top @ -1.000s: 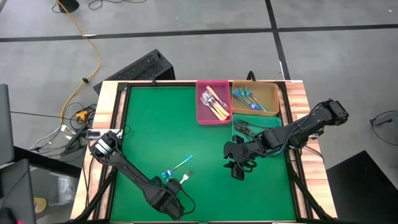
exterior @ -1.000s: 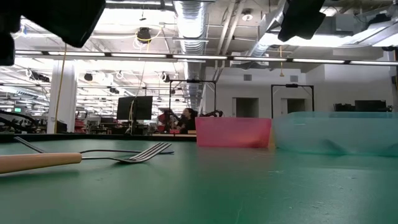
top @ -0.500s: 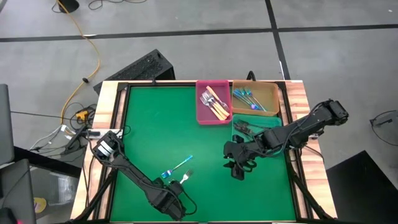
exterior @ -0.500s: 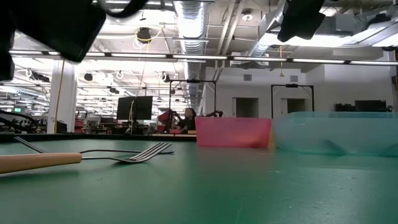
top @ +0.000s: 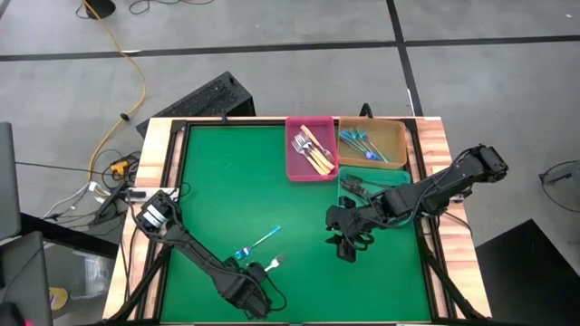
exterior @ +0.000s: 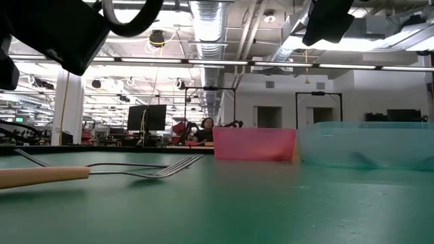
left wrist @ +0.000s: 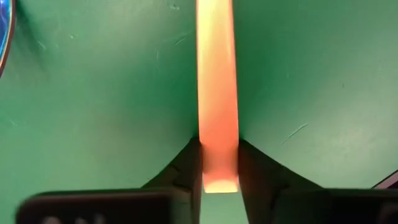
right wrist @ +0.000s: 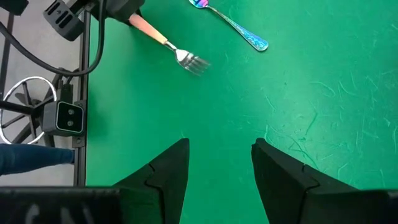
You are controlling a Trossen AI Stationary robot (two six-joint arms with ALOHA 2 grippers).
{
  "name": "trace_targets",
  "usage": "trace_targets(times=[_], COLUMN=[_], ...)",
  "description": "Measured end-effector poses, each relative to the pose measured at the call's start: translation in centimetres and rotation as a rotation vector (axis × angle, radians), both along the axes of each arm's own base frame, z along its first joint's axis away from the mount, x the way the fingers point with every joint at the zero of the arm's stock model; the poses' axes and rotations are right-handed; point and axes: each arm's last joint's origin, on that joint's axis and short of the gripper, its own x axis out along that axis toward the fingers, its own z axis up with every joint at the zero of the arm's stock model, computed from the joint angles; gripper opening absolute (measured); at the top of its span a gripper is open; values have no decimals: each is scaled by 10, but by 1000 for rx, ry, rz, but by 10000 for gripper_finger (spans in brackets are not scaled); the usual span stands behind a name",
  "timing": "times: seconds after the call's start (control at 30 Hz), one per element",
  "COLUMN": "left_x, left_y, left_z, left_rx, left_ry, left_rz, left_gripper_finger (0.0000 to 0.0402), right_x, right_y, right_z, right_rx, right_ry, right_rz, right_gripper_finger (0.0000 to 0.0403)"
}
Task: Sort silverware by color (type)
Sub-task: Put the yellow fork into the pink bin
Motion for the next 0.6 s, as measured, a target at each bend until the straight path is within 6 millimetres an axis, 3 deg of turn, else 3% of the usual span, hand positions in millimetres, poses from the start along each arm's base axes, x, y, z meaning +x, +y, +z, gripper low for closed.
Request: trace_targets(times=[0.37, 0.6], left_x=[1, 10], left_y=[1, -6], left_z=[1, 23], left_rx=[4, 45], left_ry=[-7, -87], left_rz=[-12, -84], left_gripper_finger=[52, 52], right_x=[0, 3], right_y=[0, 1], right_z=[0, 2], right_rx=[11, 19], right_ry=[-1, -34], right_rz=[-11, -5], right_gripper_finger=[195, 195])
